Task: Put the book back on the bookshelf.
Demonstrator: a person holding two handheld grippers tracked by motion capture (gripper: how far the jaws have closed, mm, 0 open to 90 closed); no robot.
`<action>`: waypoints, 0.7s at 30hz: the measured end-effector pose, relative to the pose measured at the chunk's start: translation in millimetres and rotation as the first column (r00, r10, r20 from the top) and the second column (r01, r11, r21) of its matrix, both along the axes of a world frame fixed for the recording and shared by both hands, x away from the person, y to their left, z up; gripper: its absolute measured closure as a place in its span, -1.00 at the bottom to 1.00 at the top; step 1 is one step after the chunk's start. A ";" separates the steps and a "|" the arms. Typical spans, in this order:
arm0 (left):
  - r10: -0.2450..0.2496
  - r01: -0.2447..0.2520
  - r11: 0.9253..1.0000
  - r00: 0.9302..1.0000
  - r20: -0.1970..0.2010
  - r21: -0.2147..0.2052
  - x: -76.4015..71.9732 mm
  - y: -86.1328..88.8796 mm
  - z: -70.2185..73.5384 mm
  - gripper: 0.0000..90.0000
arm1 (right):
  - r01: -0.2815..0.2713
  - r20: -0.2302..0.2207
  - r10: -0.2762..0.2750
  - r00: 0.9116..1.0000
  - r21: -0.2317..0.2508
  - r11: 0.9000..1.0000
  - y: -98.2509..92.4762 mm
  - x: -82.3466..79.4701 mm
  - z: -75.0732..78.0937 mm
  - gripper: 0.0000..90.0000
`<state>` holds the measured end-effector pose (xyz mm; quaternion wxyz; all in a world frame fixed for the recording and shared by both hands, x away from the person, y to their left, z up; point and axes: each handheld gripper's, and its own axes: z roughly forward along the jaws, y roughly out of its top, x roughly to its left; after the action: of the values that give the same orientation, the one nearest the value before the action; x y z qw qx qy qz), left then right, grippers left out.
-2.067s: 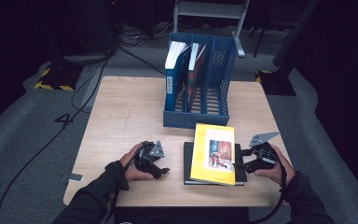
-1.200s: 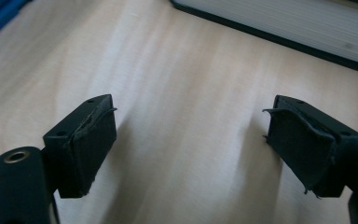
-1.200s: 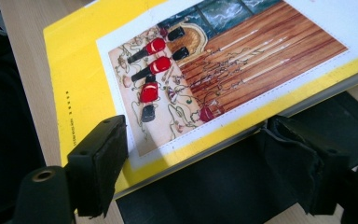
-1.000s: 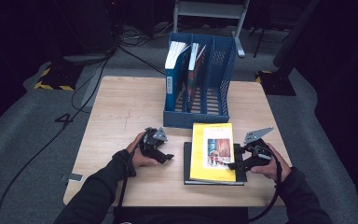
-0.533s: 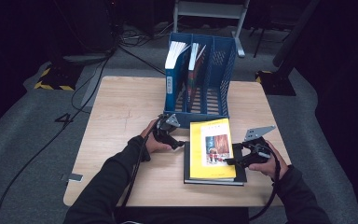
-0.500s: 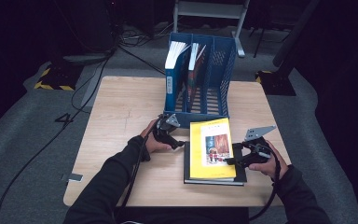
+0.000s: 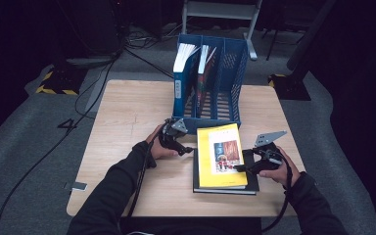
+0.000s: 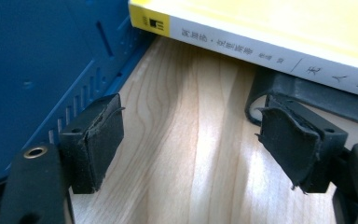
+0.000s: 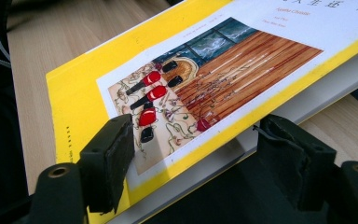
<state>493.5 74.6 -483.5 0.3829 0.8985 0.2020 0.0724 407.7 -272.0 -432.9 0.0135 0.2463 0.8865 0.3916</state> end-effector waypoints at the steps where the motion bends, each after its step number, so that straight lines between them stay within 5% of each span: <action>1: 0.001 -0.002 1.000 1.000 -0.002 -0.006 0.8 -0.5 1.2 -0.46 | -0.001 -0.002 0.001 1.000 -0.004 1.000 0.4 0.7 -0.5 -0.38; 6: 0.044 -0.044 0.999 0.998 0.045 0.020 2.5 -13.6 2.8 -0.41 | -0.008 0.010 0.008 1.000 -0.006 1.000 2.7 0.3 -1.6 -0.36; 13: 0.071 -0.071 0.997 0.997 0.006 -0.027 6.6 -14.0 -0.5 -0.31 | -0.041 0.028 0.041 0.999 0.023 0.999 4.3 -0.6 1.3 -0.24; 17: 0.045 -0.050 0.983 0.999 -0.030 -0.176 7.5 -5.9 8.7 -0.27 | -0.058 0.018 0.058 0.998 0.033 0.998 9.6 3.6 4.4 -0.07; 21: 0.041 -0.042 0.990 0.999 -0.012 -0.136 4.8 -7.8 12.8 -0.23 | -0.035 -0.002 0.035 0.999 0.038 0.999 11.0 8.5 4.3 0.28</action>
<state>498.3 66.8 -470.6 0.4407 0.8663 0.2269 0.0622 416.2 -261.0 -428.6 0.0008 0.2314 0.8832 0.4080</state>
